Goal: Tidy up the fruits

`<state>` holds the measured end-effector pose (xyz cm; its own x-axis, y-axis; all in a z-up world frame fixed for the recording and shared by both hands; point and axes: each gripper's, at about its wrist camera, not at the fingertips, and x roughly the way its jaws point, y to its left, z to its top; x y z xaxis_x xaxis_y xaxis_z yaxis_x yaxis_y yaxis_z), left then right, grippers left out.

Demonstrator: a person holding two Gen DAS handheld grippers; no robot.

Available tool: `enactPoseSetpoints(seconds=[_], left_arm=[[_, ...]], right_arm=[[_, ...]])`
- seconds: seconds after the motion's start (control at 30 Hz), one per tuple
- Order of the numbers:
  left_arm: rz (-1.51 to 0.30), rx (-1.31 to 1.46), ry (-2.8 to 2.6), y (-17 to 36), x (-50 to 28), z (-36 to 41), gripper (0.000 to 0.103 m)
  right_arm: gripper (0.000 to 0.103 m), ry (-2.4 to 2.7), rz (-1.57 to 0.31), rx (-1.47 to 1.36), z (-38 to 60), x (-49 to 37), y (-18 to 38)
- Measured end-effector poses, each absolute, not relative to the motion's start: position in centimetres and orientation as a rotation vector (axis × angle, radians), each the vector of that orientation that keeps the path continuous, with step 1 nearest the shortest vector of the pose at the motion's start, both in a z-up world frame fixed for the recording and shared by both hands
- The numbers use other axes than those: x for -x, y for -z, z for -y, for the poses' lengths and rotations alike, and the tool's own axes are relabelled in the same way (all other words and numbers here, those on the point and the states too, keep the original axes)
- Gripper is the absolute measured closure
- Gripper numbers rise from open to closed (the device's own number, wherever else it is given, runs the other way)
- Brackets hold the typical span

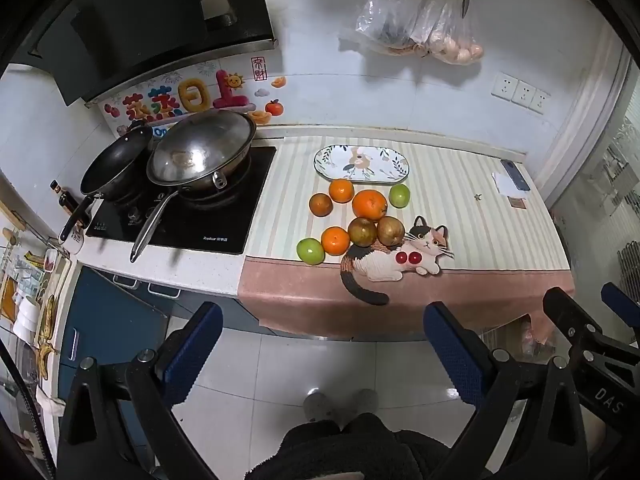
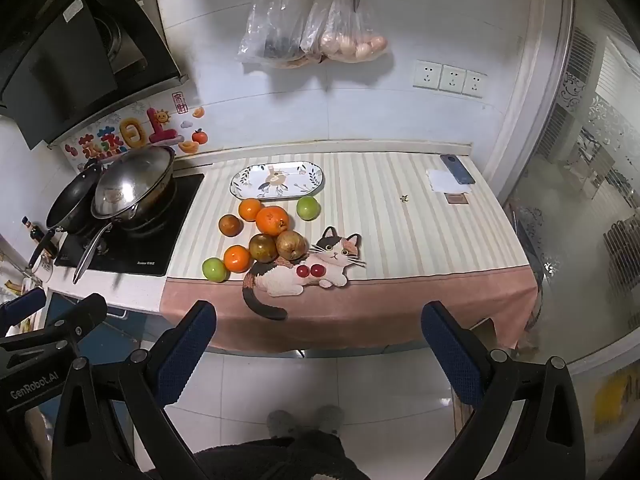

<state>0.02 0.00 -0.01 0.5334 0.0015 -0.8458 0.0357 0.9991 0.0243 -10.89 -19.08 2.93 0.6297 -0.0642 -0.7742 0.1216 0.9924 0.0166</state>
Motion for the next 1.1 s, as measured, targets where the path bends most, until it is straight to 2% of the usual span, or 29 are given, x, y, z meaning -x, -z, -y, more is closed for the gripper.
enactPoseSetpoints(seconds=[1.1], left_arm=[[-0.989,-0.012,0.024,-1.0,0.7,-0.3,0.0]], right_arm=[[0.0,0.092,-0.876,-0.085,19.1,11.4,-3.6]])
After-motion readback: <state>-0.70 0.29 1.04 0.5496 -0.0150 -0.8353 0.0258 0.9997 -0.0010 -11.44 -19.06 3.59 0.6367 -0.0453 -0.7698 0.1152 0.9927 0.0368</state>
